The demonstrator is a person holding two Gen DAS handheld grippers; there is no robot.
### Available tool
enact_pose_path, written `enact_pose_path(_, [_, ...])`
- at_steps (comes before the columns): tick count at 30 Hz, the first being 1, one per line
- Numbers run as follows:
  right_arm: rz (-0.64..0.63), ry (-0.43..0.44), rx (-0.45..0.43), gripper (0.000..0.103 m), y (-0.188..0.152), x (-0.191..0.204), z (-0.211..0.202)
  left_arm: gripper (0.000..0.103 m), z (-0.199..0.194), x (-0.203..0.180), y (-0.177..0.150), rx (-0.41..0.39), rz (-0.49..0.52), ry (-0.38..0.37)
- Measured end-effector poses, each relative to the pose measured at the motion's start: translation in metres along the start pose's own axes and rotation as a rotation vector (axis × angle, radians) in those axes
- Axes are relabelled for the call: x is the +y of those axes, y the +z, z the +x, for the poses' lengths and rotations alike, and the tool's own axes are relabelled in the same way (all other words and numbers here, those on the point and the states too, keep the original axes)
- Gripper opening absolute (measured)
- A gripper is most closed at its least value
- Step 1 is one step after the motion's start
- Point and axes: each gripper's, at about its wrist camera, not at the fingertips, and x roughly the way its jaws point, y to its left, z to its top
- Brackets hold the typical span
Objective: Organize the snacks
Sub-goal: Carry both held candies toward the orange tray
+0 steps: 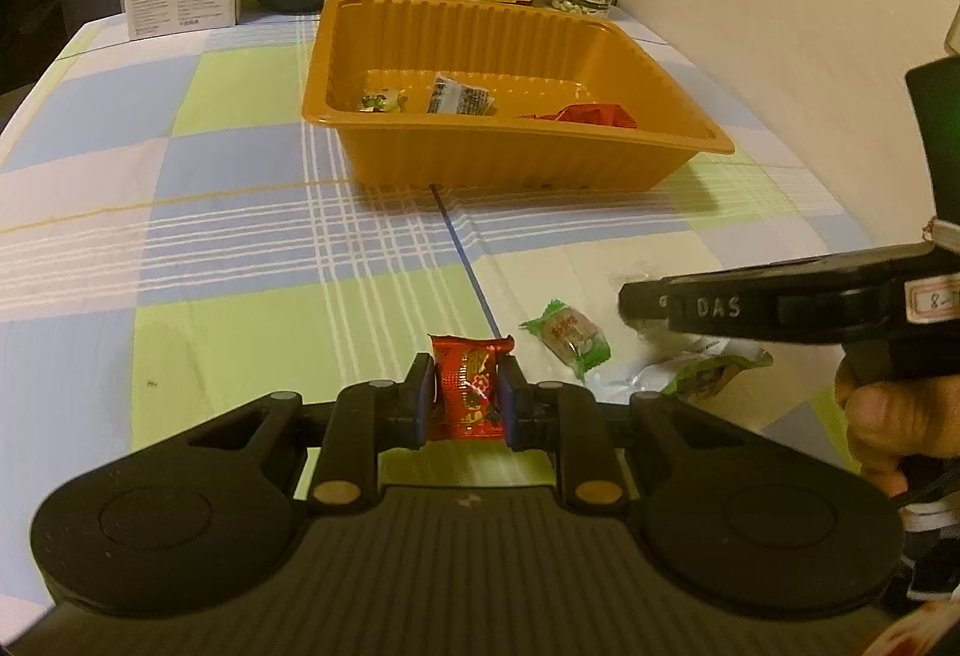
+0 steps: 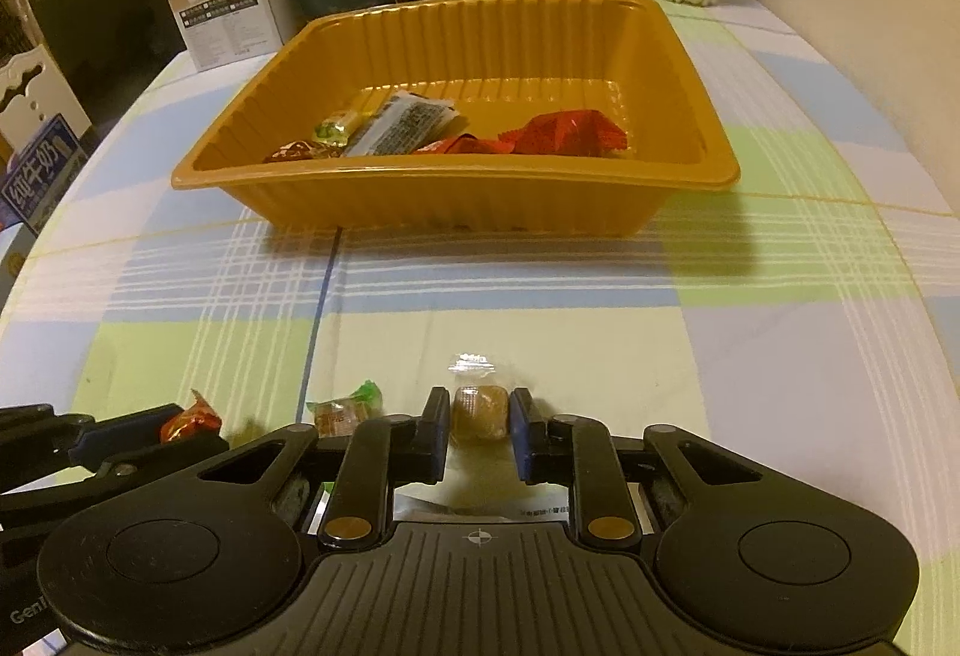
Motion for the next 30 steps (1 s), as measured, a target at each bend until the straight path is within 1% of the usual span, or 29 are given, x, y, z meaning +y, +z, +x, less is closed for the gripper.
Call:
enact_pose_path(4, [0.025,0.000,-0.028,0.021,0.000,-0.003,-0.016,0.020,-0.009,-0.001,-0.002,0.000,-0.004,0.008])
enact_pose_path(8, [0.062,0.011,-0.061,0.021,-0.002,-0.008,-0.042,0.020,-0.023,-0.005,-0.003,-0.008,-0.015,0.020])
enact_pose_path(12, [0.092,0.027,-0.076,0.021,-0.007,-0.010,-0.067,0.020,-0.038,-0.011,-0.003,-0.019,-0.021,0.026])
enact_pose_path(17, [0.091,0.037,-0.087,0.021,-0.018,-0.005,-0.094,0.020,-0.060,-0.020,-0.006,-0.036,-0.027,0.028])
enact_pose_path(24, [0.088,0.043,-0.097,0.021,-0.035,-0.002,-0.120,0.020,-0.087,-0.032,-0.011,-0.053,-0.022,0.037])
enact_pose_path(30, [0.087,0.047,-0.112,0.021,-0.043,-0.001,-0.137,0.020,-0.102,-0.039,-0.013,-0.064,-0.011,0.042])
